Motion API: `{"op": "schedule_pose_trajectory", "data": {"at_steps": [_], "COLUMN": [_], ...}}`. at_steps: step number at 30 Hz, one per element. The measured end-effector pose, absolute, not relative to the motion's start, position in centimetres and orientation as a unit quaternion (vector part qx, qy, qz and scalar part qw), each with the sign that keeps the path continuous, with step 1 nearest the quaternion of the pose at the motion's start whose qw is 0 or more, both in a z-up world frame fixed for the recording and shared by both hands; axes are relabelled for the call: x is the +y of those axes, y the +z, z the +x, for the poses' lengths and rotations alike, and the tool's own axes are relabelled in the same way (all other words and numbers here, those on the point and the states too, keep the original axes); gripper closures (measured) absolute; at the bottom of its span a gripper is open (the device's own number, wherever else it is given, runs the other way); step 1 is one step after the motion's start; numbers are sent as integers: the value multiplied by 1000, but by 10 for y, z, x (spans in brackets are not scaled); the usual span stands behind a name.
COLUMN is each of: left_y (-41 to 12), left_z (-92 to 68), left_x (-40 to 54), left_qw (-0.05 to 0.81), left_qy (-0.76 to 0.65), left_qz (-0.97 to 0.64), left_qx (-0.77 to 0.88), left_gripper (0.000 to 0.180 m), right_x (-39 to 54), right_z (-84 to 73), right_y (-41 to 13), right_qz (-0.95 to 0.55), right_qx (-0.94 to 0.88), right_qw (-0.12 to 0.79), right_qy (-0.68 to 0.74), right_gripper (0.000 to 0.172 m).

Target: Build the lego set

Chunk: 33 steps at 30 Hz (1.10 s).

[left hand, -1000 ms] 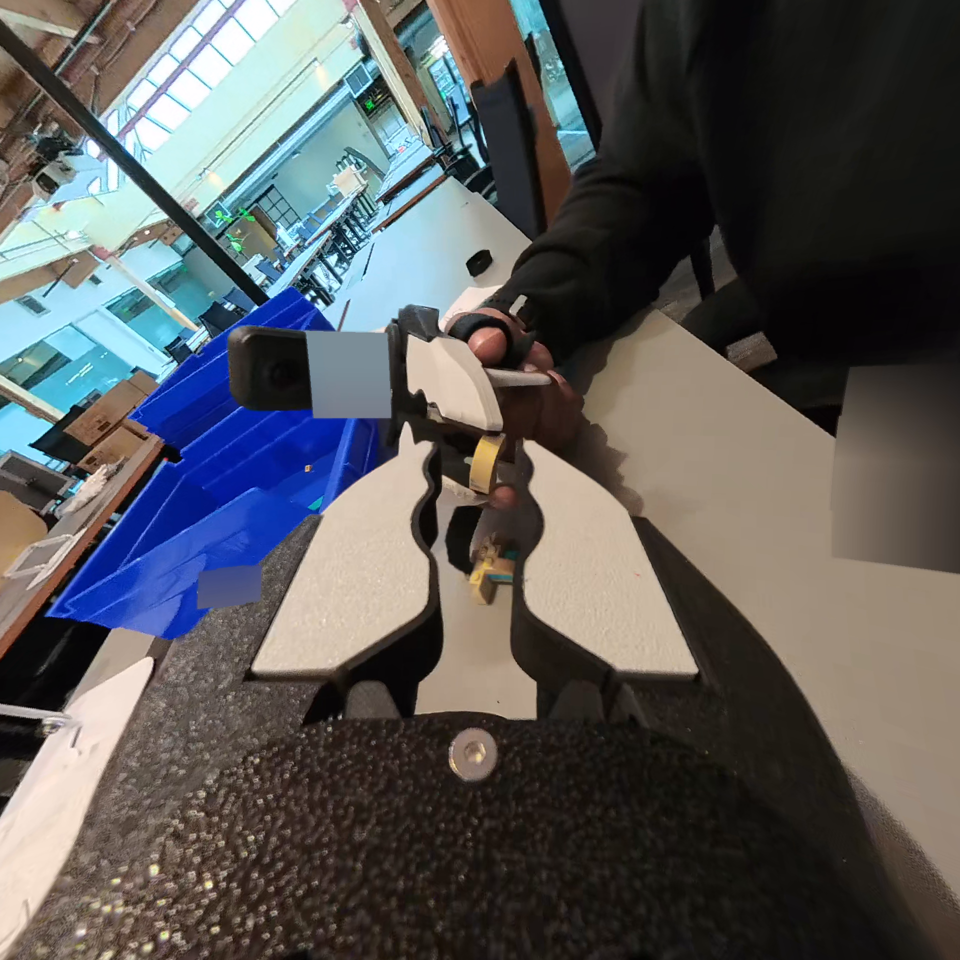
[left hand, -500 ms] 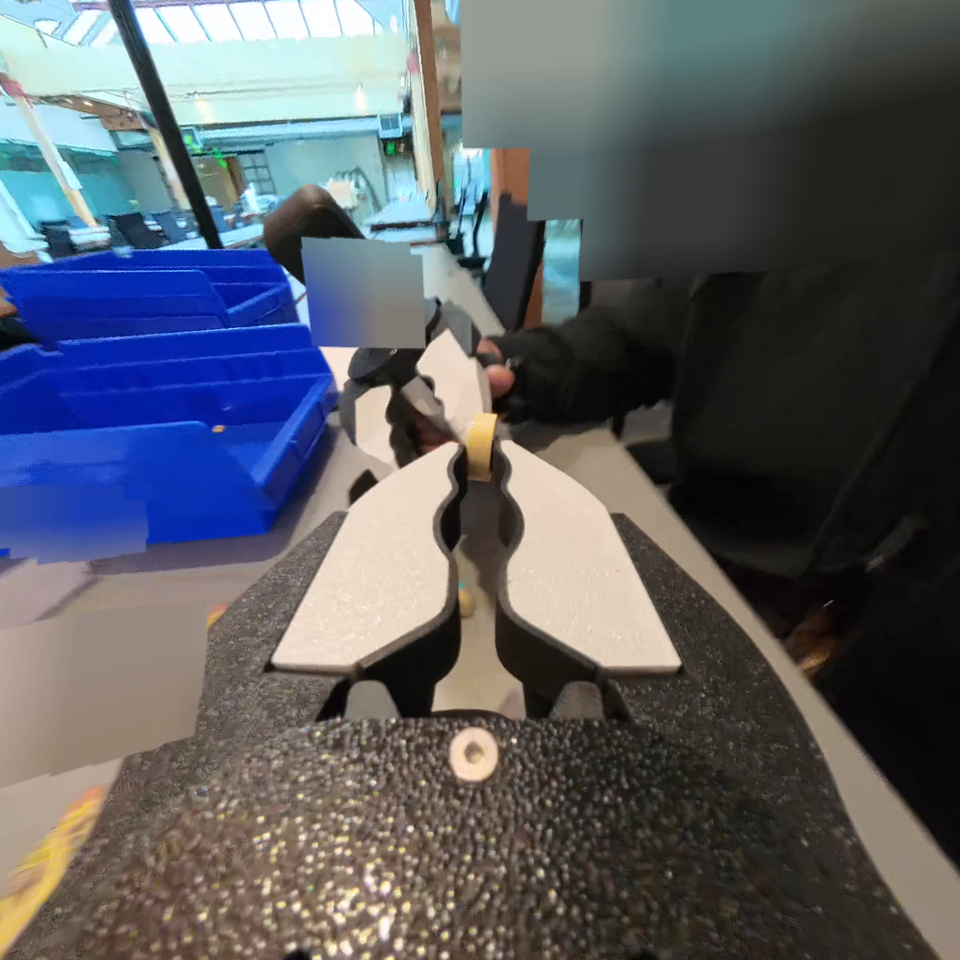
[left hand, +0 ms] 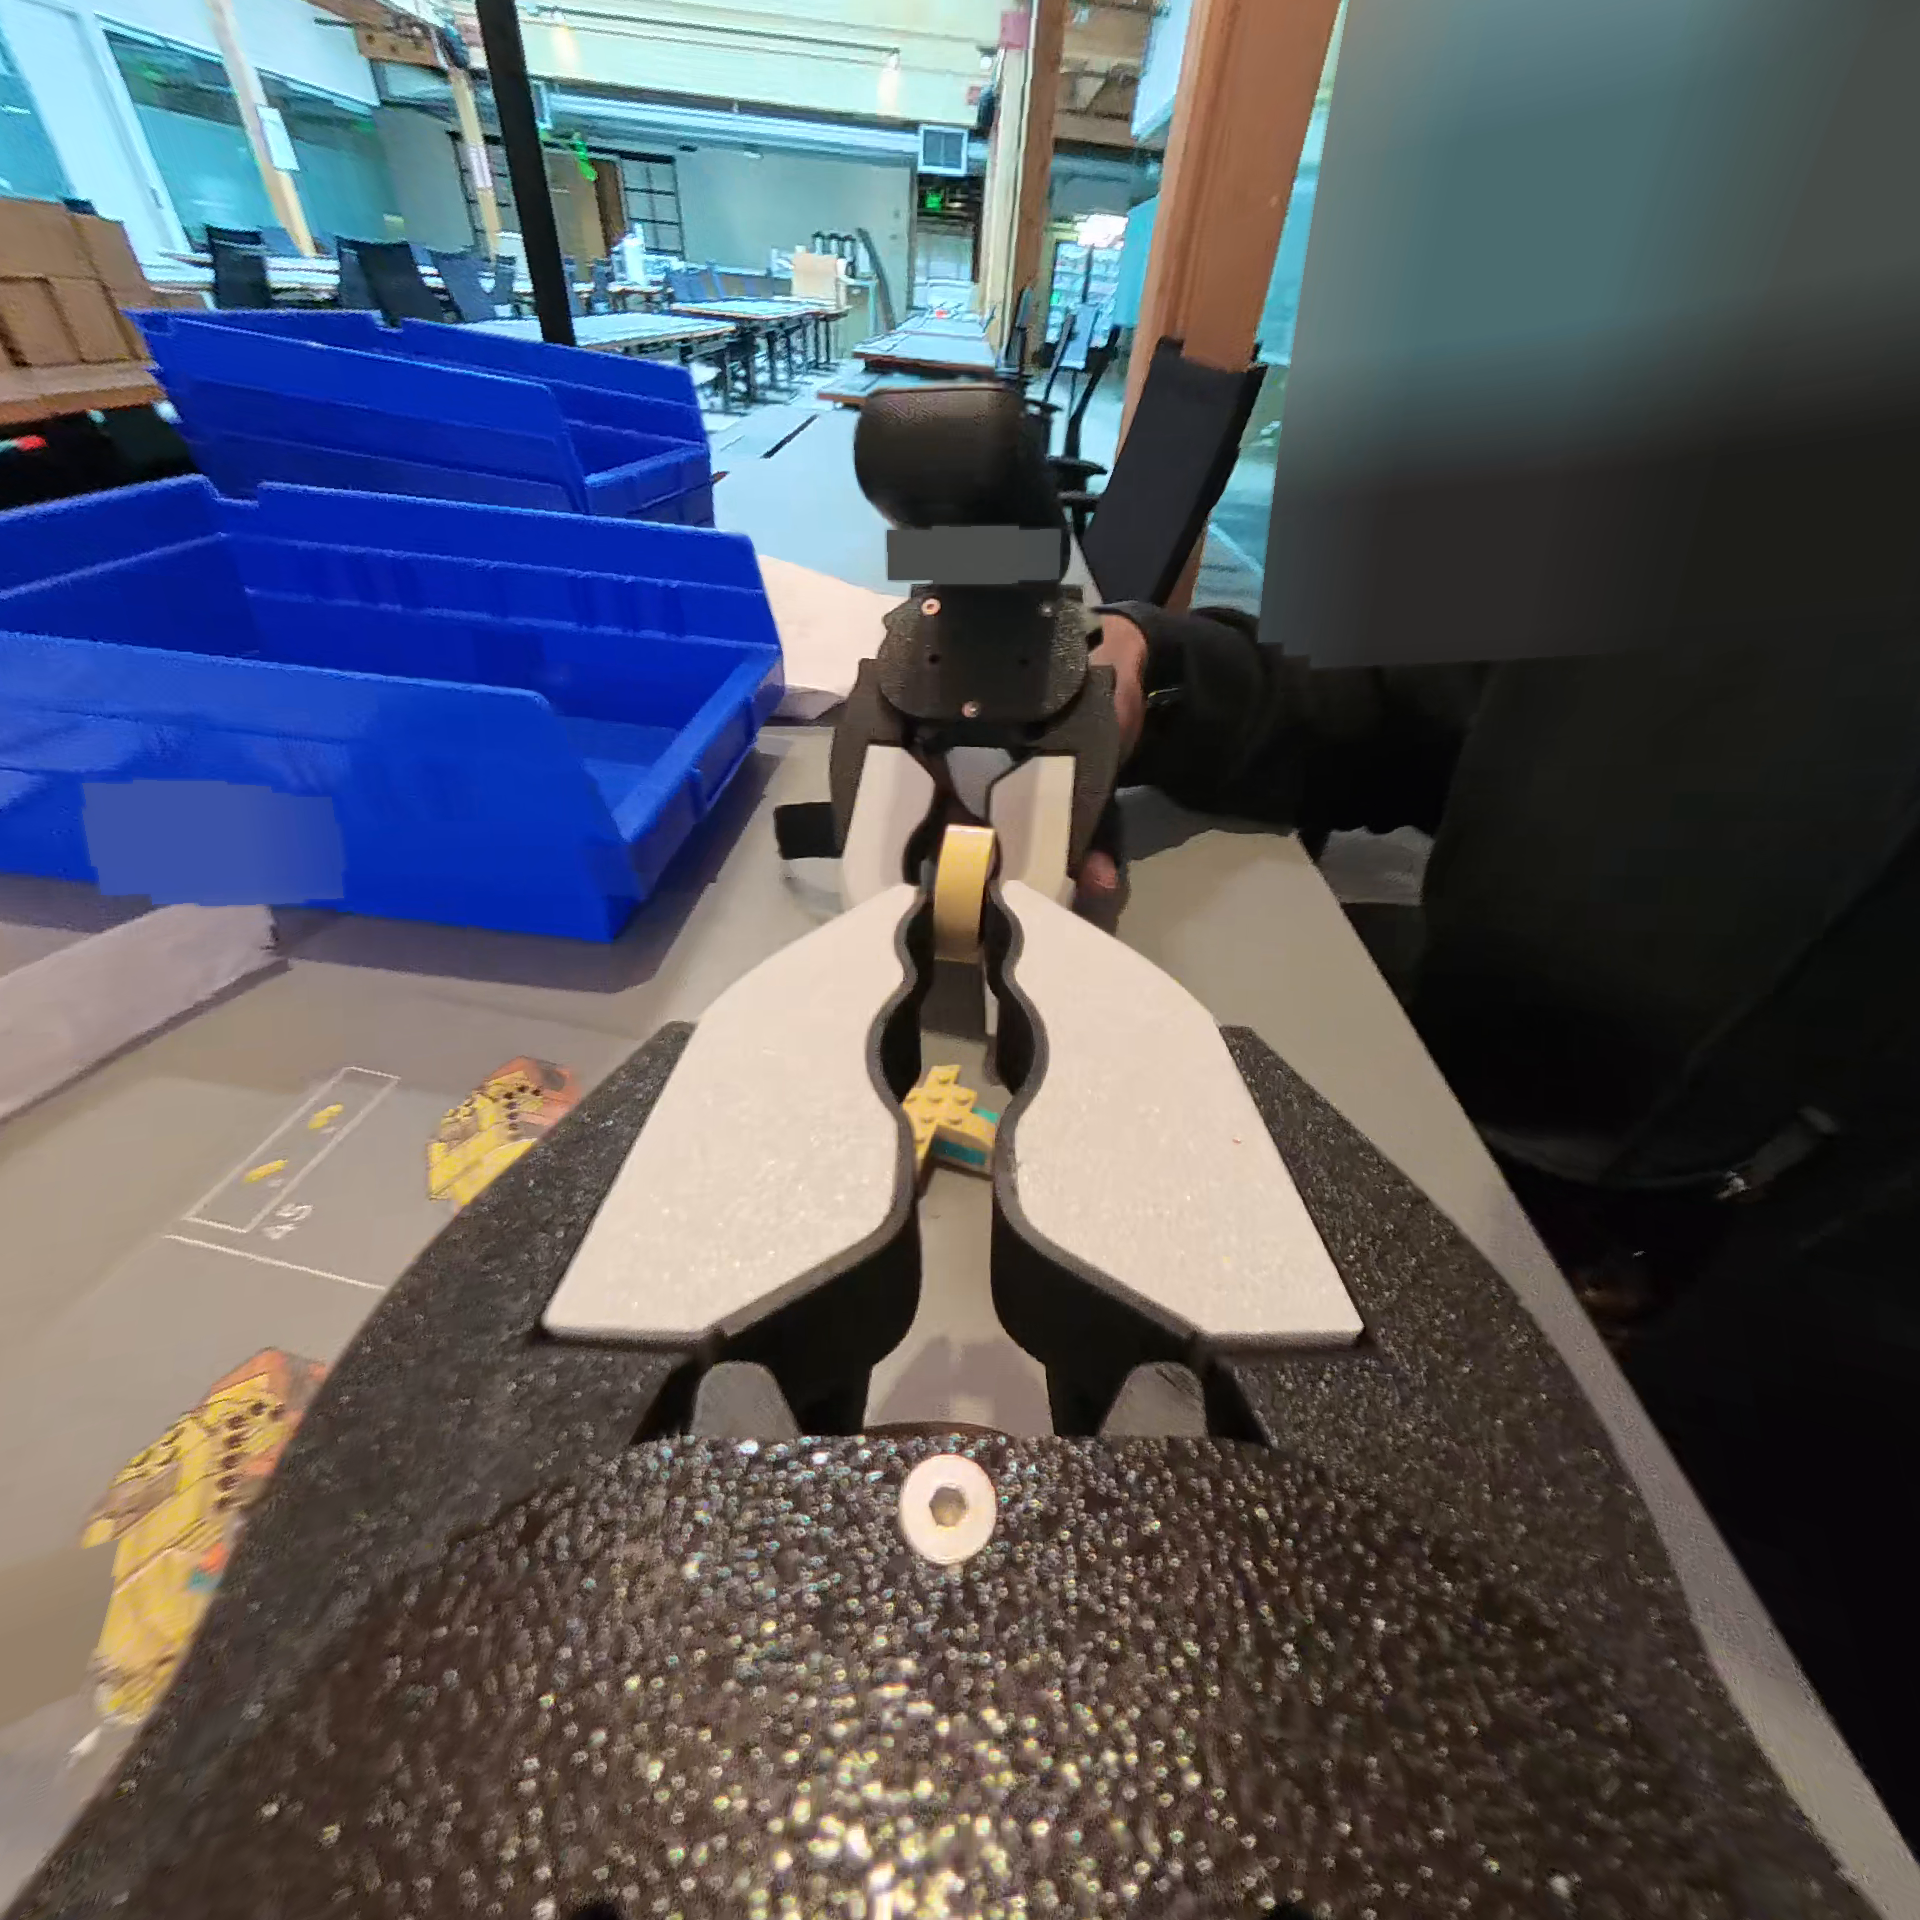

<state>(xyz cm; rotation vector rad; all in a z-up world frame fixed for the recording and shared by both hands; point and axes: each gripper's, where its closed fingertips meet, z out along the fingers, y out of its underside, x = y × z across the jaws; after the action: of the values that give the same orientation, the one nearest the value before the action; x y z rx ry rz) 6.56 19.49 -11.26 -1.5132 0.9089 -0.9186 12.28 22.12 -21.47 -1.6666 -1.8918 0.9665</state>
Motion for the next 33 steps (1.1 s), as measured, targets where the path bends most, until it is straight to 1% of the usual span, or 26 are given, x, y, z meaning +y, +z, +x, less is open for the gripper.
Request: {"op": "schedule_pose_trajectory", "data": {"at_steps": [6, 10, 13, 17, 20, 28, 31, 33], "left_y": [-113, -117, -114, -112, -111, -126, -135, -139], "left_z": [62, 60, 61, 60, 58, 61, 64, 66], "left_x": [202, 205, 204, 204, 205, 201, 200, 199], "left_qw": [567, 566, 571, 578, 579, 548, 532, 525], "left_qy": [-335, -321, -314, -303, -301, -277, -256, -247], "left_qz": [-645, -653, -650, -649, -651, -667, -674, -677], "left_qx": [387, 388, 391, 392, 388, 422, 444, 452], "left_gripper": [172, 172, 172, 172, 172, 172, 172, 172], "right_x": [213, 212, 205, 178, 172, 205, 203, 202], "right_z": [114, 111, 111, 113, 114, 102, 102, 97], "right_y": [-221, -228, -228, -224, -221, -215, -226, -226], "right_qz": [-585, -576, -568, -528, -500, -544, -537, -534], "right_qx": [-709, -728, -735, -758, -772, -729, -752, -753], "right_qw": [233, 244, 238, 205, 215, 271, 265, 271], "right_qy": [318, 280, 285, 324, 328, 314, 275, 272], "right_gripper": [144, 147, 150, 151, 151, 147, 147, 150]}}
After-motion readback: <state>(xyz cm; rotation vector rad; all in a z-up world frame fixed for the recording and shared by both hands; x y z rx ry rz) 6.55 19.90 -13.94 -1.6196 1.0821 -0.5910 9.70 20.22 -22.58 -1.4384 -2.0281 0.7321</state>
